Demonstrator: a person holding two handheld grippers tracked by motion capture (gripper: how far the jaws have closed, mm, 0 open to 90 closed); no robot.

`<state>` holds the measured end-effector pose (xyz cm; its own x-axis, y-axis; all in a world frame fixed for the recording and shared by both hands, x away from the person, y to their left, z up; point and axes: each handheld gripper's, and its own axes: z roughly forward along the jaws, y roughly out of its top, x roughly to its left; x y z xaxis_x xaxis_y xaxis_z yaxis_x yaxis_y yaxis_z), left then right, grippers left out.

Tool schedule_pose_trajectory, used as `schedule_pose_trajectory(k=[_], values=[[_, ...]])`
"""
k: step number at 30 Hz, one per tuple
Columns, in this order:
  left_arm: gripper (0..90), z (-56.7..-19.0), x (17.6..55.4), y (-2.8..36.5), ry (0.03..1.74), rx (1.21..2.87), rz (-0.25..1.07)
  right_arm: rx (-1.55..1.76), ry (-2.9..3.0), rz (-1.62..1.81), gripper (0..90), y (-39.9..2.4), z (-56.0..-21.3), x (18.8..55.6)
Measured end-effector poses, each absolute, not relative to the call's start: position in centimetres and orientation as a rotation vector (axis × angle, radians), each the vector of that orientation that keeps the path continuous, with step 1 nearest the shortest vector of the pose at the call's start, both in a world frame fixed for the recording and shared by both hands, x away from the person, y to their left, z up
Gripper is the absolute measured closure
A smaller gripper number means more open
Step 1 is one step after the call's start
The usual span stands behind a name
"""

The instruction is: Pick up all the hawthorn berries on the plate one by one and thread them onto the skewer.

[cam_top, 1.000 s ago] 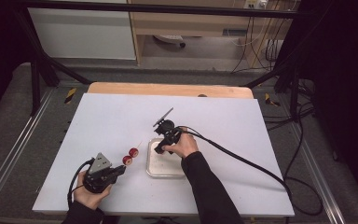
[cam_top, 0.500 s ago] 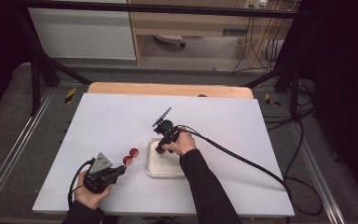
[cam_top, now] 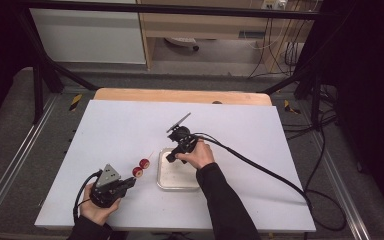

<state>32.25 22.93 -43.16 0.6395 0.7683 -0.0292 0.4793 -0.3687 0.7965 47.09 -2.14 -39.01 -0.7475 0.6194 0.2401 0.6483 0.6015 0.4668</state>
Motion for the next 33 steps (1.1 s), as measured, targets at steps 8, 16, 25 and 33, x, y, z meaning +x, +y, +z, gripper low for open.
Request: schedule_pose_trajectory(k=[8, 16, 25, 33], values=[[88.2, -42.9, 31.9, 22.0, 0.956, 2.026, 0.453, -1.226, -2.528, -1.199, 61.8, -6.0, -37.4, 44.6], [88.2, -42.9, 31.3, 20.3, 0.953, 1.997, 0.441, -1.354, -2.218, -1.571, 61.9, -9.4, -38.5, 42.3], [88.1, -42.6, 30.6, 18.5, 0.965, 1.938, 0.415, -1.426, -1.952, -1.83, 62.0, -10.7, -40.2, 41.2], [88.1, -42.2, 30.5, 16.2, 0.981, 1.883, 0.387, -1.467, -1.809, -2.018, 62.0, -10.7, -41.0, 40.6]])
